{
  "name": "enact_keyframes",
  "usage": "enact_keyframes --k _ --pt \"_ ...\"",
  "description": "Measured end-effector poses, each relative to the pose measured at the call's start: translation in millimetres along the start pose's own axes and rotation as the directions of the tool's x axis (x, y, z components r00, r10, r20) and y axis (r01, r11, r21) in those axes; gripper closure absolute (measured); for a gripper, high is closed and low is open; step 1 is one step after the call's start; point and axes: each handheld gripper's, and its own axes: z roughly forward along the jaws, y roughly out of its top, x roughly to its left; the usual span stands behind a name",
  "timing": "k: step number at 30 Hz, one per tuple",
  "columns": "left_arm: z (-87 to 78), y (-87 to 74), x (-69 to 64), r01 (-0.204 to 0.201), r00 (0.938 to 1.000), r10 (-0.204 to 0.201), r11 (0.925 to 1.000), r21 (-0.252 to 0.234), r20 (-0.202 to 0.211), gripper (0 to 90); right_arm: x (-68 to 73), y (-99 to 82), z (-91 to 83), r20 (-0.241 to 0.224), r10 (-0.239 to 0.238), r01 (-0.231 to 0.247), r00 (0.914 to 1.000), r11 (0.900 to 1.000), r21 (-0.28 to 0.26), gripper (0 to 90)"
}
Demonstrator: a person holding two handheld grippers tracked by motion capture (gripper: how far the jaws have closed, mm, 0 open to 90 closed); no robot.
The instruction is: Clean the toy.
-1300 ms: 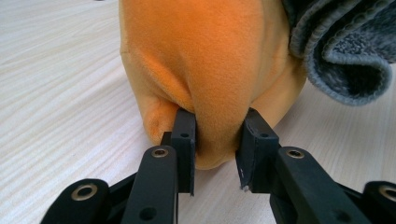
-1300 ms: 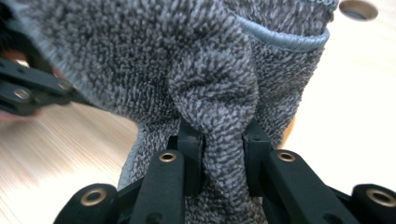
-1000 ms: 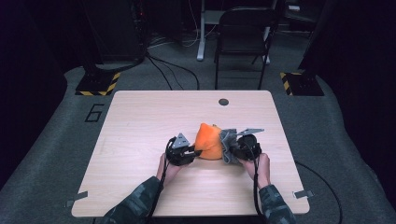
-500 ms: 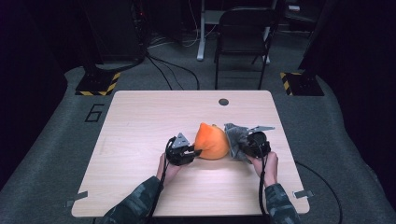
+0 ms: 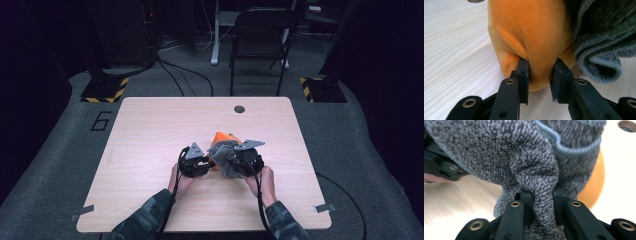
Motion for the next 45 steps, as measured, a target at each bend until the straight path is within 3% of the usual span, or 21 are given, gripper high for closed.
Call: enact_keyframes --k 3,12,14,18,21,23,24,27,31,33,36,38,40,41,45 --pt "0.5 -1.0 0.1 0.017 0.9998 -0.017 0.9999 0.002 0.008 70.4 -11.1 -5.8 -0.9 0.012 0.02 -0.021 0.9997 0.9996 0.022 76.3" --pt "1.6 0.6 2.4 0.01 0.9998 -0.01 0.9999 -0.003 0.018 70.4 -43.2 -22.5 2.6 0.043 0.092 -0.096 0.9948 0.9907 0.097 76.0" --pt "2.0 0.5 1.7 0.016 0.9997 -0.016 0.9999 -0.006 0.016 70.4 -50.1 -28.0 6.3 0.065 0.103 -0.11 0.9926 0.9868 0.119 76.0" --pt "1.9 0.5 3.1 0.021 0.9997 -0.021 0.9997 -0.01 0.014 70.3 -66.8 -43.2 19.8 0.114 0.152 -0.171 0.9817 0.9686 0.18 75.6" --pt "1.6 0.4 3.5 0.014 0.9998 -0.014 0.9998 -0.013 0.013 70.3 -73.9 -47.7 23.6 0.114 0.176 -0.195 0.9777 0.9629 0.186 75.2" --pt "1.6 0.5 3.6 0.014 0.9998 -0.014 0.9998 -0.014 0.014 70.3 -72.8 -46.2 21.9 0.123 0.169 -0.19 0.978 0.9631 0.191 75.2" --pt "1.3 0.4 4.9 0.02 0.9996 -0.02 0.9997 -0.012 0.018 70.2 -72.0 -41.3 14.4 0.137 0.146 -0.168 0.9798 0.9709 0.171 75.6" --pt "0.6 0.8 4.0 0.011 0.9997 -0.011 0.9999 -0.008 0.02 70.3 -70.8 -31.1 -4.2 0.131 0.167 -0.18 0.9773 0.9786 0.1 76.5" --pt "1.9 1.5 3.4 0.02 0.9997 -0.02 0.9997 -0.014 0.014 70.3 -50.3 -9.7 -28.2 0.082 0.121 -0.121 0.9893 0.9926 -0.002 77.0" --pt "2.4 2.1 3.0 0.01 0.9998 -0.01 0.9998 -0.017 0.014 70.3 -34.0 0.4 -34.1 0.019 0.101 -0.1 0.9947 0.9937 -0.051 77.0" --pt "2.6 2.0 2.8 0.012 0.9998 -0.012 0.9998 -0.018 0.014 70.3 -13.3 7.2 -29.5 -0.012 0.051 -0.052 0.9986 0.9969 -0.059 76.8" --pt "1.4 0.8 1.5 0.012 0.9997 -0.011 0.9999 -0.01 0.02 70.3 -2.4 5.1 -14.5 -0.016 0.024 -0.024 0.9996 0.999 -0.039 76.5" --pt "1.5 1.1 1.4 -0.011 0.9998 0.011 0.9999 0.004 0.013 70.4 1.0 0.7 -2.5 -0.004 0.009 -0.009 1.0 0.9999 -0.012 76.3" --pt "2.3 0.4 1.9 -0.003 0.9999 0.003 1.0 -0.003 0.012 70.4 1.8 -2.0 1.6 0.002 0.012 -0.012 0.9999 0.9998 -0.013 76.3" --pt "2.6 0.9 0.9 0.001 0.9999 -0.001 1.0 -0.006 0.011 70.4 -5.4 -3.4 0.3 0.003 0.015 -0.015 0.9999 0.9999 -0.008 76.3"
